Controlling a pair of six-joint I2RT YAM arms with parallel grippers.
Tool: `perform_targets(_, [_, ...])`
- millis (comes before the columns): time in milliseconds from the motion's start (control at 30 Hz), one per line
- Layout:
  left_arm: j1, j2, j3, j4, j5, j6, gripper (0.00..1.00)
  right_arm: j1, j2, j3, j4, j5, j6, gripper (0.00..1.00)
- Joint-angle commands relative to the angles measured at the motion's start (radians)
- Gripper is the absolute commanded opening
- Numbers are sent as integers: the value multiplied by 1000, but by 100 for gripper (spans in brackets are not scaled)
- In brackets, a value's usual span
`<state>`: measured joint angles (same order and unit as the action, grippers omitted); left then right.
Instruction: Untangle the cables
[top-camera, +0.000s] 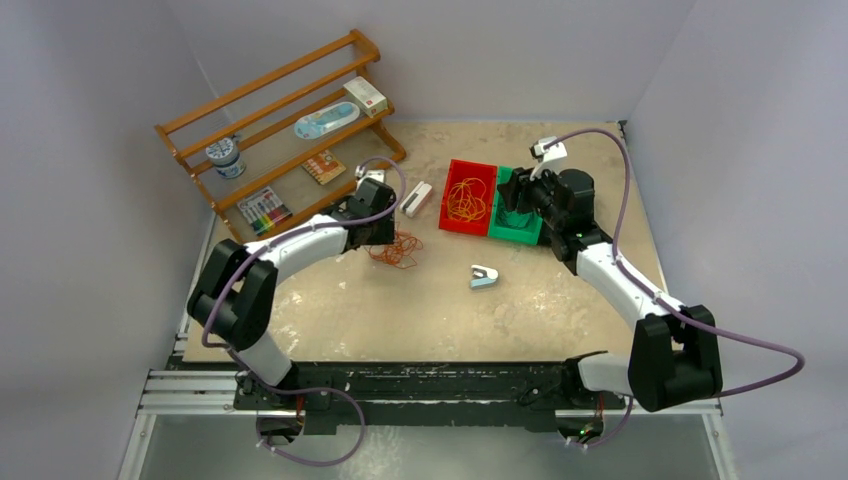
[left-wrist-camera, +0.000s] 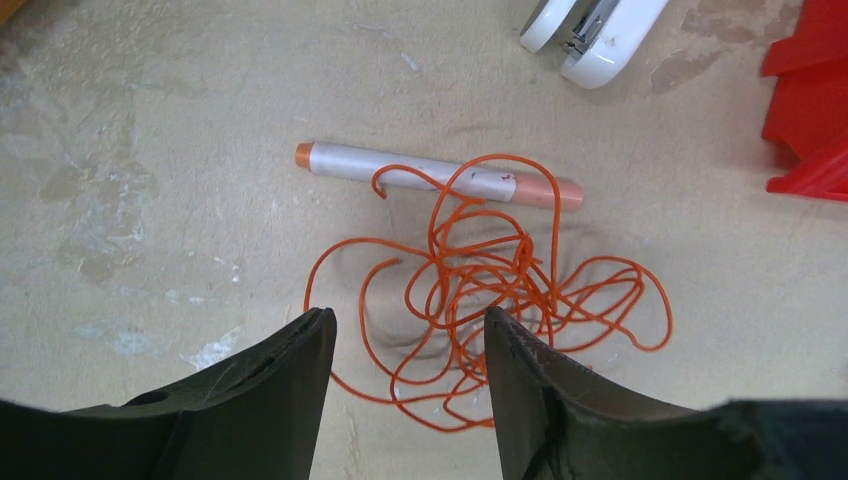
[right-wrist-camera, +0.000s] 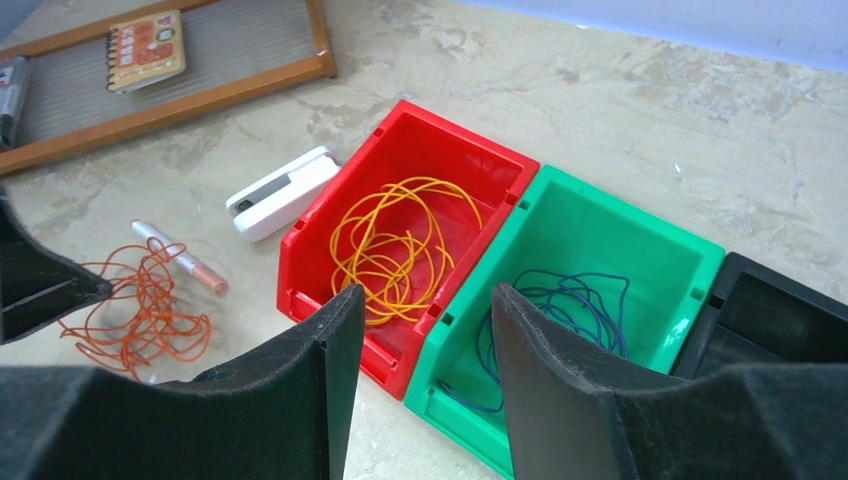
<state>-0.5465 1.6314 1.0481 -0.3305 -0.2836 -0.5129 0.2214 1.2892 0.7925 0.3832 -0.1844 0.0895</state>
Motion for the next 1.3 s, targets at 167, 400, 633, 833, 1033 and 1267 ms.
perform_targets(167, [-4,85,72,80,-46,73,49,-2,-6,12,67,-71,3,53])
perform_targets(400, [-4,125,69,145,-29,75,41,-2,-10,10,61,-85,2,53])
perform_targets(633, [-4,134,61,146,-20,56,17,-2,-19,8,58,-87,3,54])
perform_targets(833, [-4,41,55,133,0,38,0,-2,-48,-9,93,-87,27,54])
perform_targets(1033, [-15,-80,58,69,9,32,0,-2,-87,-38,161,-91,69,54])
perform_targets(1267, [-33,-207,69,-16,79,70,0,12,-79,-58,265,-270,59,58])
